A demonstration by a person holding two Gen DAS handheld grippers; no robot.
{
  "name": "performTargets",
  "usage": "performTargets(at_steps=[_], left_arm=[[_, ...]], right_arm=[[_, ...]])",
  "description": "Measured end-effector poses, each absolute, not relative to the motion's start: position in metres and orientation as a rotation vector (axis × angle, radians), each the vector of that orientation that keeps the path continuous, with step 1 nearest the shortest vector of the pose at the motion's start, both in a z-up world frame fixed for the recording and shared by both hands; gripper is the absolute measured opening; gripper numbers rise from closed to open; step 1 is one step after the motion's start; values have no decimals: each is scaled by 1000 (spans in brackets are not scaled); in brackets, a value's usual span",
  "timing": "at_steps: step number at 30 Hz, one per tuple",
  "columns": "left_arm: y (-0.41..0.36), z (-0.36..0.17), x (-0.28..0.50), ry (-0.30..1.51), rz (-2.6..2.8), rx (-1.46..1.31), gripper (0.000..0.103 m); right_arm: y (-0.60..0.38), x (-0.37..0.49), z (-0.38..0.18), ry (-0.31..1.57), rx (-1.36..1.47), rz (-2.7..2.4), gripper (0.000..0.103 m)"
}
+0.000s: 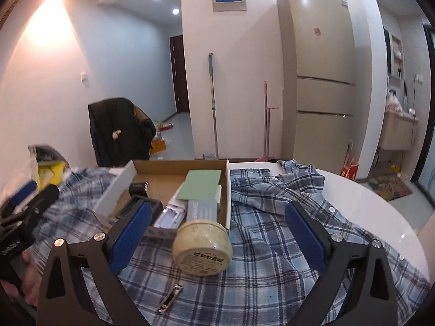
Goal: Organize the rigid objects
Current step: 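Lower the right gripper onto the round beige tin and grasp it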
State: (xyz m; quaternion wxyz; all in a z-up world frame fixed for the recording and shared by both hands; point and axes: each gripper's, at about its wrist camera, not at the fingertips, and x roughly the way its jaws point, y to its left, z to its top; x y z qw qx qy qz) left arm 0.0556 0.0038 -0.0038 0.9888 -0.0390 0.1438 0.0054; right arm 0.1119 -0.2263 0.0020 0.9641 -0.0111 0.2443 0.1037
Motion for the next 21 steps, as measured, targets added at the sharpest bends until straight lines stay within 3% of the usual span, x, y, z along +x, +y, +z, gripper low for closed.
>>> performTargets(at_steps=[17,21], left_arm=[[17,-13,64,337,22,-138,103],[19,-14,65,345,29,-144,103]], right_arm=[[-195,142,-48,688,-131,257,97],[-194,149,-56,740,-140,244,81]])
